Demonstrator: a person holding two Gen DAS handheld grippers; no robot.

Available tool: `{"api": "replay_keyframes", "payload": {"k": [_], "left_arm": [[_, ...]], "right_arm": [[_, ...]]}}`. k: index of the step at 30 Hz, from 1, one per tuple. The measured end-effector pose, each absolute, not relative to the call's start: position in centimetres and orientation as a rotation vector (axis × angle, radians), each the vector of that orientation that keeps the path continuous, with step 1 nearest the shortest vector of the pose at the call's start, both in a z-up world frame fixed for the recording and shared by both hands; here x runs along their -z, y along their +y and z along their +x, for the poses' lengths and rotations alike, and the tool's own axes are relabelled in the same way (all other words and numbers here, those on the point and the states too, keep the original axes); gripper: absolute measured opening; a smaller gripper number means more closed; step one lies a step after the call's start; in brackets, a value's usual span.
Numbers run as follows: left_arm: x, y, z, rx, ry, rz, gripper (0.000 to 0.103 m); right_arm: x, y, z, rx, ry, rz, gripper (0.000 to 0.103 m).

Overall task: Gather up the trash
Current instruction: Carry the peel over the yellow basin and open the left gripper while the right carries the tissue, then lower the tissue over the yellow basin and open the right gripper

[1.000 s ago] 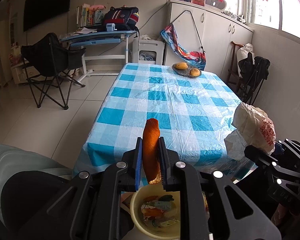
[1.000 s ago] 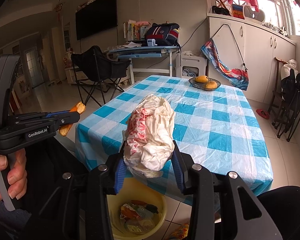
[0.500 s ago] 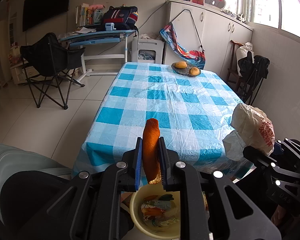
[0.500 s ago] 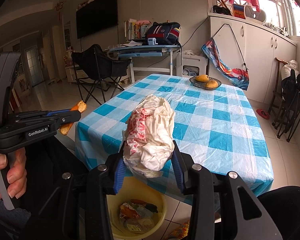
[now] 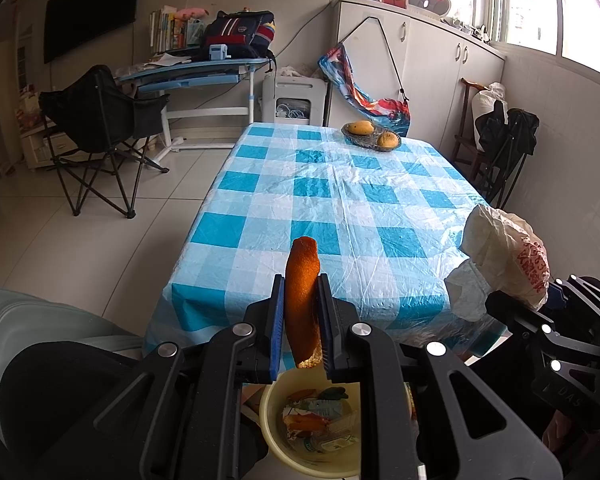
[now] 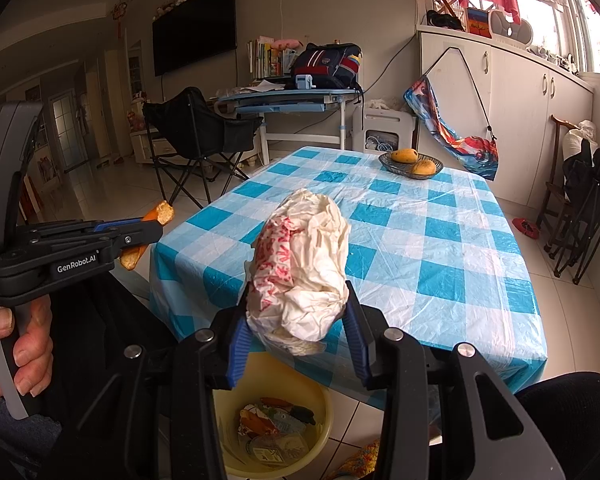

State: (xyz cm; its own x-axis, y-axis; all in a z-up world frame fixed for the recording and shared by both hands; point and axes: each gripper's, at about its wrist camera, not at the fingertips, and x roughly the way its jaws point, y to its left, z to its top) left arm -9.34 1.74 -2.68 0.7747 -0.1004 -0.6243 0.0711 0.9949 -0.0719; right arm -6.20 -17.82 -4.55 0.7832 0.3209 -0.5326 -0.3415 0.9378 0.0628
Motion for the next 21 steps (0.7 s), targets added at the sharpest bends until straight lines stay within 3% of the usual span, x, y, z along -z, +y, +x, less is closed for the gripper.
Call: {"api": "replay_keyframes", "payload": {"k": [12, 17, 21], "left_arm": [[3.9, 1.5, -9.6, 0.084, 0.695, -0.046, 0.017], [3.6, 1.8, -9.7, 0.071, 0.690, -0.062, 0.036], [3.3, 2.1, -9.9, 0.069, 0.685, -0.072, 0.042]], "right_arm": [[4.5, -17.8, -6.2, -0.357, 0.568, -0.039, 0.040], [4.5, -17.8, -6.2, -0.357, 0.569, -0.039, 0.040], [4.5, -17.7, -6.2, -0.357, 0.569, -0.040, 0.040]]}}
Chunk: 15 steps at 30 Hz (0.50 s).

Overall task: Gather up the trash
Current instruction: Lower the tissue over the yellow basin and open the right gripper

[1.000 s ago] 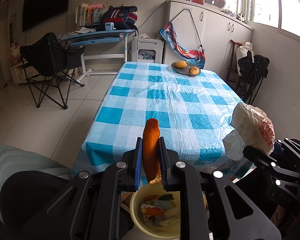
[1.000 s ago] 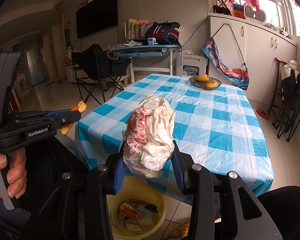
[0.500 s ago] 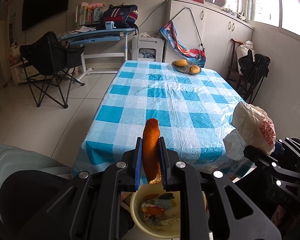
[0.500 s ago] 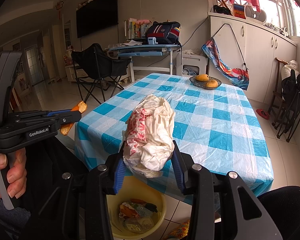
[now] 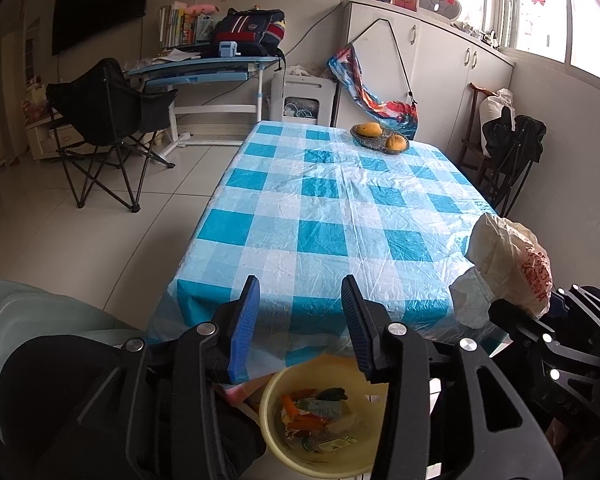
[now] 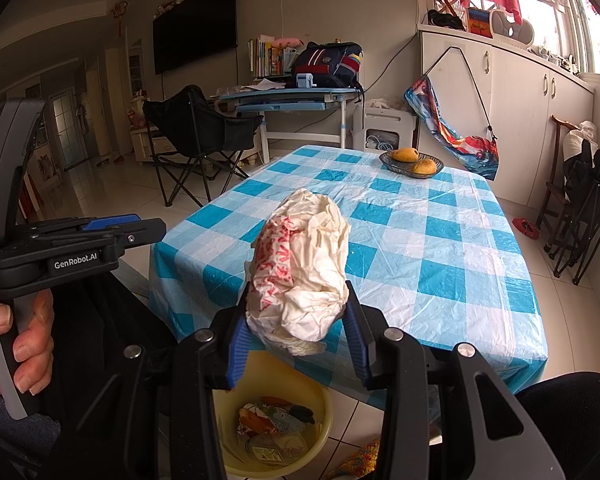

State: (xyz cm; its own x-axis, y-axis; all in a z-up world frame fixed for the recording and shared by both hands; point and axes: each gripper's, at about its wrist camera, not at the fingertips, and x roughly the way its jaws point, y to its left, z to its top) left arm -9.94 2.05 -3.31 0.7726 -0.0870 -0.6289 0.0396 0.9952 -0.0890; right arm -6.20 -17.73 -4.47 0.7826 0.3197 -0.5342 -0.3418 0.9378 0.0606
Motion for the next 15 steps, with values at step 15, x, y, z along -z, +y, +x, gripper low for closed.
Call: {"api": "replay_keyframes", "payload": {"k": [15], "left_arm": [[2.78, 2.32, -9.73, 0.044, 0.676, -0.076, 0.055]], "right_arm": [[5.28, -17.16, -6.77, -0.385, 0.570, -0.078, 0.040]]}}
